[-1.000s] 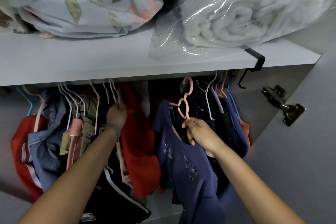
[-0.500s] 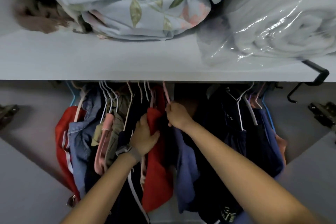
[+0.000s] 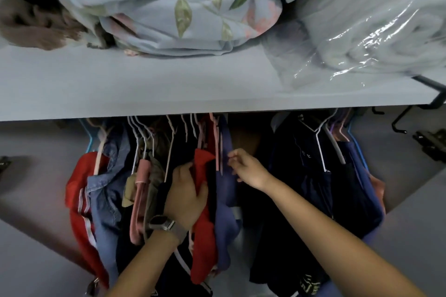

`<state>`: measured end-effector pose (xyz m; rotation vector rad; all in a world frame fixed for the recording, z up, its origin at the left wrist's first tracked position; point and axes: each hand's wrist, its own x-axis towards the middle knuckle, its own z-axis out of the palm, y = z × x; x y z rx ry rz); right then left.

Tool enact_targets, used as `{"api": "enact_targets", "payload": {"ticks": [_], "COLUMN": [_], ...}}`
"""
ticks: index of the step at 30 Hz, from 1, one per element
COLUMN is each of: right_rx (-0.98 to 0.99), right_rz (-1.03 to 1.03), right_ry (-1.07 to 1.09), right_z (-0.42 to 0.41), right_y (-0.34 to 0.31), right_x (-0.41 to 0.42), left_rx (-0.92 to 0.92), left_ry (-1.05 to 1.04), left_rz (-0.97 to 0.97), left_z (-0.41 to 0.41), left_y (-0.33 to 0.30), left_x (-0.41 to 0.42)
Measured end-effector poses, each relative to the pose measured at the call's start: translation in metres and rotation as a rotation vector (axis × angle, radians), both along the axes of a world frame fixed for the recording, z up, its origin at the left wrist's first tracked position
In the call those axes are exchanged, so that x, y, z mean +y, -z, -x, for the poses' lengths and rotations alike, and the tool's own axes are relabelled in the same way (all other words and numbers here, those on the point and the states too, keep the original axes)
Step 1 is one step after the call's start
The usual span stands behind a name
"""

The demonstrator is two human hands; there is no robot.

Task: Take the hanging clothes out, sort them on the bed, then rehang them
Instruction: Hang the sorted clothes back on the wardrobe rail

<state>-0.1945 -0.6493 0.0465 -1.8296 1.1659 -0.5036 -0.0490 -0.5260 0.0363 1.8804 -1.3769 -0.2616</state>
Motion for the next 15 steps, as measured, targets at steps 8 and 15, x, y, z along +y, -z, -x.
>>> {"api": "enact_targets", "payload": {"ticks": [8, 15], "right_rx": [0.369, 0.620], "right_rz": [-0.102, -0.052], "right_ry": [0.023, 0.283], "right_z": [0.101, 0.203], "right_y": [0.029, 0.038], "right_x": [0.057, 0.167], "left_rx": [-0.376, -0.615], "left_ry": [0.395, 0.772], "left_rz": [0.217, -0.198], "left_z": [0.033, 0.122], "left_y": [-0.029, -0.018], "left_x": [-0.030, -0.024]}}
